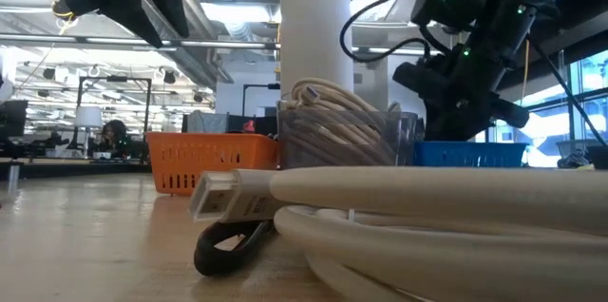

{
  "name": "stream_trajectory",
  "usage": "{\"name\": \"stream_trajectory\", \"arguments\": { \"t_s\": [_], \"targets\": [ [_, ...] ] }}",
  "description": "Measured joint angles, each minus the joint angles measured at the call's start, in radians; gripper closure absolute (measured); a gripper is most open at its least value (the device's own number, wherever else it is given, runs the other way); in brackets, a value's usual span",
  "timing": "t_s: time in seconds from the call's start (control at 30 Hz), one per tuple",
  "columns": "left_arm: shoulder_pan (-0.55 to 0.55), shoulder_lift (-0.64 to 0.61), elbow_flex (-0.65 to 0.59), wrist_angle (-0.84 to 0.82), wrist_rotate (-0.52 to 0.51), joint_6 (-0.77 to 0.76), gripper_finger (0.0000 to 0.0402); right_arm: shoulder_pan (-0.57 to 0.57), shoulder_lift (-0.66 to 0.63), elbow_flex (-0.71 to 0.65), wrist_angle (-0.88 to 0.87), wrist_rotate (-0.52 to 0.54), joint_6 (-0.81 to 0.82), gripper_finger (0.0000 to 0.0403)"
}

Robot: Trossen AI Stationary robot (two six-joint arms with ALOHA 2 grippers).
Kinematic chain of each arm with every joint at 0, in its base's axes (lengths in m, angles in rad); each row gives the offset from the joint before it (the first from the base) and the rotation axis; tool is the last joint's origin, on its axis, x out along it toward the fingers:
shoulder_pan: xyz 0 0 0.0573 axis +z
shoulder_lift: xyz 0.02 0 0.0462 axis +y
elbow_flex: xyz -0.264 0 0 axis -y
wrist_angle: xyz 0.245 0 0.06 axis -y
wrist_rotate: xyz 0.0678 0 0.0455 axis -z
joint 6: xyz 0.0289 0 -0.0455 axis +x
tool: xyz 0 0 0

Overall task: Pick & Place USB Port
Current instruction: Put the black and white charger cable into the blue bin, then put the black charger cable into the orange bin

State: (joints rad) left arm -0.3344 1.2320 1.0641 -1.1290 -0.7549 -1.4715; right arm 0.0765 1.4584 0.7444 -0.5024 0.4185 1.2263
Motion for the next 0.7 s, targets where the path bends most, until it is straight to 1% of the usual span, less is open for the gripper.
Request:
{"name": "stream_trajectory", "arguments": {
  "t_s": [0.1, 0.2, 0.3, 0.4, 0.53, 0.6, 0.7],
  "targets": [
    [0.000, 0.000, 0.000, 0.000, 0.001, 0.000, 0.0180, 0.000, -0.023, 0.000, 0.004, 0.007, 0.000, 0.0262],
    [0.000, 0.000, 0.000, 0.000, 0.002, 0.000, 0.0180, 0.004, -0.057, 0.014, -0.005, 0.010, -0.003, 0.0243],
    [0.000, 0.000, 0.000, 0.000, 0.014, 0.011, 0.0180, 0.034, -0.114, 0.038, -0.026, 0.053, -0.001, 0.0236],
    [0.000, 0.000, 0.000, 0.000, 0.036, 0.027, 0.0182, 0.084, -0.180, 0.079, -0.114, 0.076, 0.031, 0.0239],
    [0.000, 0.000, 0.000, 0.000, 0.047, 0.035, 0.0182, 0.189, -0.239, 0.132, -0.301, 0.067, 0.181, 0.0248],
    [0.000, 0.000, 0.000, -0.001, 0.043, 0.035, 0.0182, 0.256, -0.249, 0.134, -0.358, 0.039, 0.289, 0.0252],
    [0.000, 0.000, 0.000, 0.000, 0.034, 0.037, 0.0182, 0.358, -0.236, 0.134, -0.397, 0.003, 0.452, 0.0256]
  ]
}}
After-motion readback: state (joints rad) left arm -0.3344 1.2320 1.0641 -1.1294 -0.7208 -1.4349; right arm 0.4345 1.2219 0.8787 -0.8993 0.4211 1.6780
